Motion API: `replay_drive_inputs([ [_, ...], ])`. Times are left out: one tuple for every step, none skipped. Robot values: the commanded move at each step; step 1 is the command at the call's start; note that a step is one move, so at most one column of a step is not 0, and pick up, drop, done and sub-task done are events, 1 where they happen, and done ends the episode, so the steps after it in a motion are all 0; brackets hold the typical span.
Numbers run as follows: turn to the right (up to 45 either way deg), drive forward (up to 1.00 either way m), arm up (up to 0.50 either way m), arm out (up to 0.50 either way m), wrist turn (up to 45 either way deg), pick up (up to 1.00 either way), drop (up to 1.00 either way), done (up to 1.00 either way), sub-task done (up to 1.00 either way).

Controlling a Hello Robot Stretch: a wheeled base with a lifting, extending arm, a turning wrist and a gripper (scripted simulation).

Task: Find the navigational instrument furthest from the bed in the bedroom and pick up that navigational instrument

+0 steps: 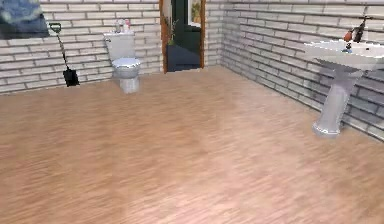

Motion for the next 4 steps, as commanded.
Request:
replay_drive_inputs([
  [0.0,1.00,0.00,0.00,0.0,0.00,0.00,0.00,0.00],
  [0.0,1.00,0.00,0.00,0.0,0.00,0.00,0.00,0.00],
  [0.0,1.00,0.00,0.00,0.0,0.00,0.00,0.00,0.00],
  [0.0,1.00,0.00,0.00,0.0,0.00,0.00,0.00,0.00],
])
